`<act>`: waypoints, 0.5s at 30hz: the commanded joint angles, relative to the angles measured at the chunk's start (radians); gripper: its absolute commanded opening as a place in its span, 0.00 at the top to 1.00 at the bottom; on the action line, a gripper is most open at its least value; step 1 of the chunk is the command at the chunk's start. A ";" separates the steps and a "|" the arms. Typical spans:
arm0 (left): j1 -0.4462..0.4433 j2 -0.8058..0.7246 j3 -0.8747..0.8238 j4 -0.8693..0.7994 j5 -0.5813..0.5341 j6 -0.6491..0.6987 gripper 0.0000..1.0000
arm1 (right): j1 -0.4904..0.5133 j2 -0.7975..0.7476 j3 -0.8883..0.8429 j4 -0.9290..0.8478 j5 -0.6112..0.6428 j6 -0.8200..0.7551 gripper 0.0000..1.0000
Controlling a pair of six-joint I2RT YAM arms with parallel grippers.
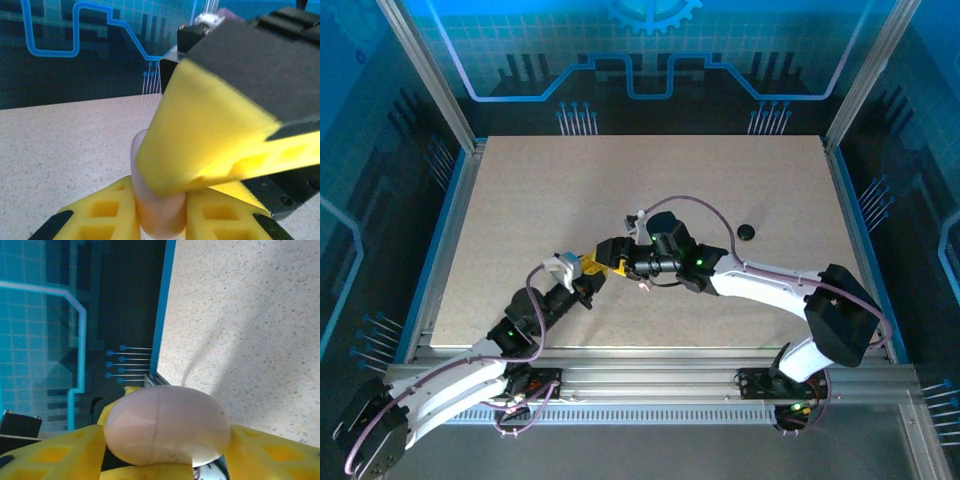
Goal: Insert the wireless bluetooth earbuds into the charging case
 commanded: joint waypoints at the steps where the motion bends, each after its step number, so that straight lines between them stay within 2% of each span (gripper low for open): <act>1: -0.004 -0.039 0.046 -0.124 0.032 0.015 0.86 | -0.019 -0.101 0.031 -0.135 0.055 -0.171 0.30; 6: -0.003 -0.046 0.073 -0.242 0.096 0.038 0.88 | -0.066 -0.224 -0.004 -0.250 0.118 -0.423 0.28; 11: -0.003 -0.039 0.104 -0.319 0.234 0.102 0.88 | -0.146 -0.326 -0.021 -0.312 0.022 -0.742 0.28; 15: -0.003 -0.007 0.152 -0.391 0.354 0.143 0.88 | -0.178 -0.368 0.023 -0.449 -0.061 -1.112 0.32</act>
